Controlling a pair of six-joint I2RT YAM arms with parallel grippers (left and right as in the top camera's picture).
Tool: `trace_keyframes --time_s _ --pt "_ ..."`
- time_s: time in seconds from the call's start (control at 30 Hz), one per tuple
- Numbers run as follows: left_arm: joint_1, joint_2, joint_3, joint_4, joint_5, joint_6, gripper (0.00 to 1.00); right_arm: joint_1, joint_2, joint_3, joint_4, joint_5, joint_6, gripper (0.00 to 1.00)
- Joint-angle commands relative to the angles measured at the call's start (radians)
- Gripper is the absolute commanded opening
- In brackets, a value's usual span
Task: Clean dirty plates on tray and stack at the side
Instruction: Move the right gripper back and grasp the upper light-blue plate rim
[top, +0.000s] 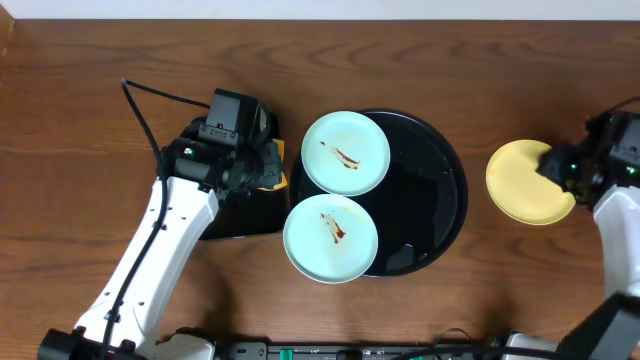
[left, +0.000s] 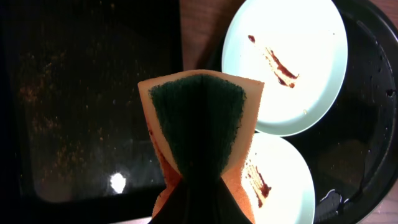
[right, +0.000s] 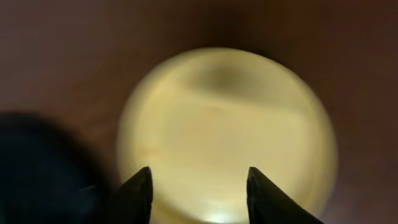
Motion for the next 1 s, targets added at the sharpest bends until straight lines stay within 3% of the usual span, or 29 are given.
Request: trace_keyframes --time_s 0.0,0.23,0.4,0.53,0.97 --pt "0.005 -0.013 0.007 -0.003 -0.002 0.025 0.08 0.096 -0.071 0.035 -0.010 -0.188 -0.057 0.50" --pt "0.005 -0.013 0.007 -0.003 -0.002 0.032 0.08 0.337 -0.053 0.215 -0.149 -0.098 -0.111 0.52" --pt "0.005 -0.013 0.007 -0.003 -0.002 0.032 0.08 0.483 0.031 0.259 -0.124 -0.068 -0.124 0.53" --pt "0.005 -0.013 0.007 -0.003 -0.002 0.031 0.08 0.576 0.137 0.259 -0.083 -0.005 -0.123 0.45" --pt "0.005 -0.013 0.007 -0.003 -0.002 0.031 0.08 0.703 0.452 0.259 0.064 0.081 0.016 0.38"
